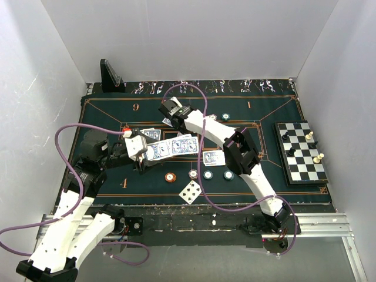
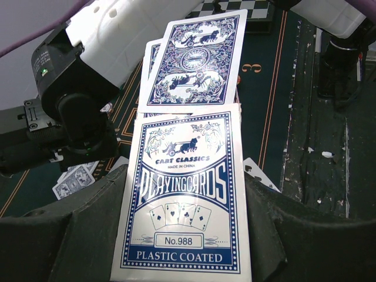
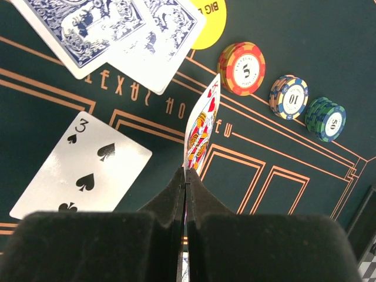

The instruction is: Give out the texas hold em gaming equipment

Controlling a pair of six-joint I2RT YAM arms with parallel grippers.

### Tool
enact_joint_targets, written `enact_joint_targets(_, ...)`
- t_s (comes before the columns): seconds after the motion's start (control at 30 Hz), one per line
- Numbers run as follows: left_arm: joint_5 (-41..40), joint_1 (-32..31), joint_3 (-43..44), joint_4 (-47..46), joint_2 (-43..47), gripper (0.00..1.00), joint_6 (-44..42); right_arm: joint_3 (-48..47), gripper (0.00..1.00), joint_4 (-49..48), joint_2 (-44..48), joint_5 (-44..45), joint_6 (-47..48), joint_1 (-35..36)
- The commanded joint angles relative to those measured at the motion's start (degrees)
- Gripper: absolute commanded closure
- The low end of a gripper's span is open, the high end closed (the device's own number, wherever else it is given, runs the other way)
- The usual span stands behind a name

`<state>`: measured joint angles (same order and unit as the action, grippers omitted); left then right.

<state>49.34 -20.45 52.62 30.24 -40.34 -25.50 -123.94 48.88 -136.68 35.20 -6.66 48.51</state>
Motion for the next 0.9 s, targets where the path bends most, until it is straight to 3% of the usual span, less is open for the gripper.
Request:
enact_joint_targets(0.0,0.8,0.2,2.3,0.4,0.7,1.0,-0.3,1.5,0.99,-1.1,-0.9,2.8,0.5,1.9)
enact_joint_targets(0.47,0.4,0.2,2.2,0.3,0.6,1.0,-0.6,8.7,0.99,-0.5,-0.9,-2.0,-3.0,5.1)
enact_joint_targets(0.53,0.4,0.2,2.3,0.3,0.4,1.0,-0.6,10.4,0.83,-1.5,-0.2,-3.2,-3.1,5.4)
enact_joint_targets(0.6,0.5,0.2,2.3,0.3,0.3,1.0,-0.8,11.1,0.54,-2.4,0.4,-3.6,-3.4,5.5)
enact_joint_targets(0.67,0.5,0.2,2.3,0.3,0.3,1.0,-0.8,11.1,0.41,-2.3,0.8,-4.1,-3.7,5.5)
enact_joint_targets(0.73,0.5,0.2,2.1,0.3,0.5,1.0,-0.8,11.5,0.36,-2.5,1.8,-4.5,-4.0,5.5)
enact_joint_targets(0.87,0.3,0.2,1.9,0.4,0.8,1.0,-0.9,13.1,0.35,-4.3,5.3,-7.7,-4.2,5.4)
